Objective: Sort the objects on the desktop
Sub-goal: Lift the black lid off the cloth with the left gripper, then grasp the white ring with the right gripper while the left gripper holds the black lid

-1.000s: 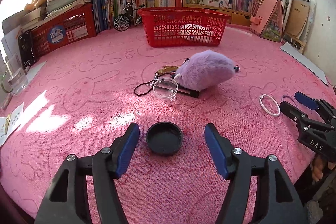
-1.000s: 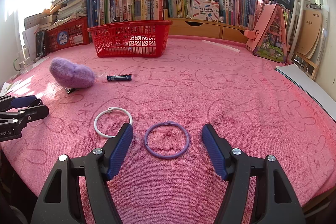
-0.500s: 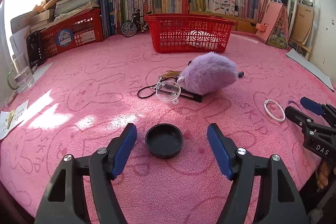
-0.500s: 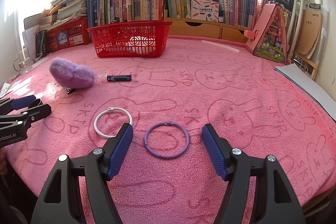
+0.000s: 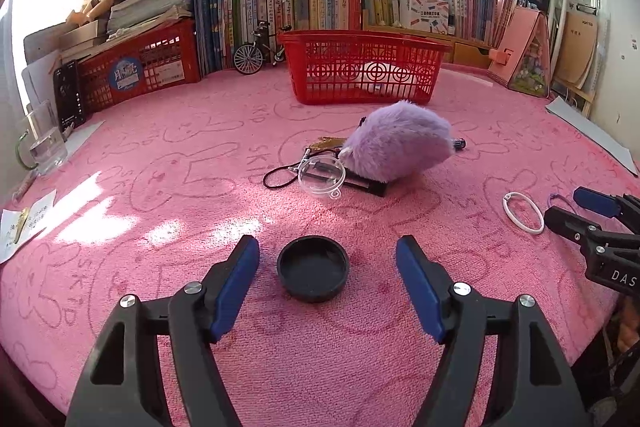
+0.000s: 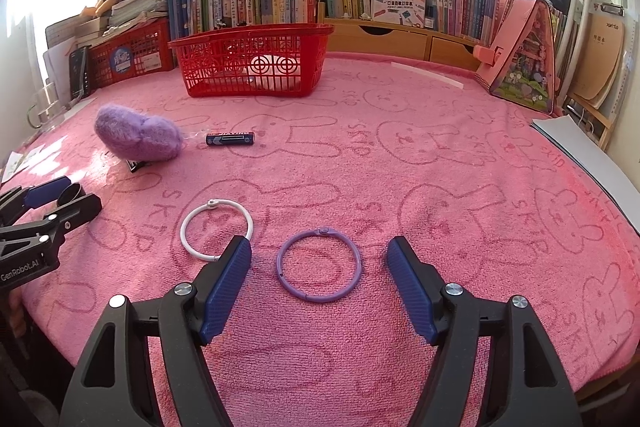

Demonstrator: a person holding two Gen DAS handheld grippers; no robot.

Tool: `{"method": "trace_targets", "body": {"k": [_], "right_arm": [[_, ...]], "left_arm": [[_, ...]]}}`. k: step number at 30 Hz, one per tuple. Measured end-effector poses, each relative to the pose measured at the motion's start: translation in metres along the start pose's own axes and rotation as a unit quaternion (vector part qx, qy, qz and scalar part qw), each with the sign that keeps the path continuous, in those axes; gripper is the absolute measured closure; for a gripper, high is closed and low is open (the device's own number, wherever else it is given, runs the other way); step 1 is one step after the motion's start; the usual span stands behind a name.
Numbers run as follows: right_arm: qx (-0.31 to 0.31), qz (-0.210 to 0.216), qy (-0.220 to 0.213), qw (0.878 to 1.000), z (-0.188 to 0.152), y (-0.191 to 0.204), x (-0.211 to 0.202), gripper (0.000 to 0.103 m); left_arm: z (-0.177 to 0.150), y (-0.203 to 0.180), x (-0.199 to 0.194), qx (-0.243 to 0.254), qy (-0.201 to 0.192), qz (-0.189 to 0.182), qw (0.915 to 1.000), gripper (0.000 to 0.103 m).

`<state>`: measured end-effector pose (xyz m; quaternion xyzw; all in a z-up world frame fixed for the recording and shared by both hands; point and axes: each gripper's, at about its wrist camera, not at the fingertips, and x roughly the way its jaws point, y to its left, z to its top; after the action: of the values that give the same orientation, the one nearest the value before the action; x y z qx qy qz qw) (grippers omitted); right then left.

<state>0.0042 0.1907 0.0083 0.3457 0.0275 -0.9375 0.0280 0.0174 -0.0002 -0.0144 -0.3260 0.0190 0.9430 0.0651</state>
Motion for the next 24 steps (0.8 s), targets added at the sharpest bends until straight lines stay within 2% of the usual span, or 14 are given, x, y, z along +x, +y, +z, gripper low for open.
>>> {"method": "trace_targets", "body": {"k": [5,9,11,13,16,24], "right_arm": [[0.021,0.002,0.004,1.0,0.001,-0.002,-0.004,0.033],[0.039,0.008,-0.01,0.999,0.001,-0.004,-0.008,0.034],[0.047,0.012,-0.017,0.999,0.002,-0.006,-0.01,0.047],[0.053,0.024,-0.04,0.998,0.004,-0.006,-0.018,0.047],[0.025,0.043,-0.056,0.997,0.011,0.008,-0.025,0.047],[-0.054,0.073,-0.021,0.996,0.013,0.053,0.0,0.047]], "left_arm": [[-0.002,0.0,-0.001,0.001,-0.006,-0.003,1.0,0.033],[-0.003,-0.003,-0.003,0.016,-0.016,-0.016,0.9996,0.045],[-0.003,-0.004,-0.003,0.019,-0.018,-0.018,0.9995,0.047],[-0.003,-0.004,-0.003,0.019,-0.019,-0.02,0.9995,0.047],[-0.002,-0.004,-0.003,0.02,-0.019,-0.021,0.9994,0.047],[-0.004,-0.004,-0.003,0.02,-0.021,-0.021,0.9994,0.047]]}}
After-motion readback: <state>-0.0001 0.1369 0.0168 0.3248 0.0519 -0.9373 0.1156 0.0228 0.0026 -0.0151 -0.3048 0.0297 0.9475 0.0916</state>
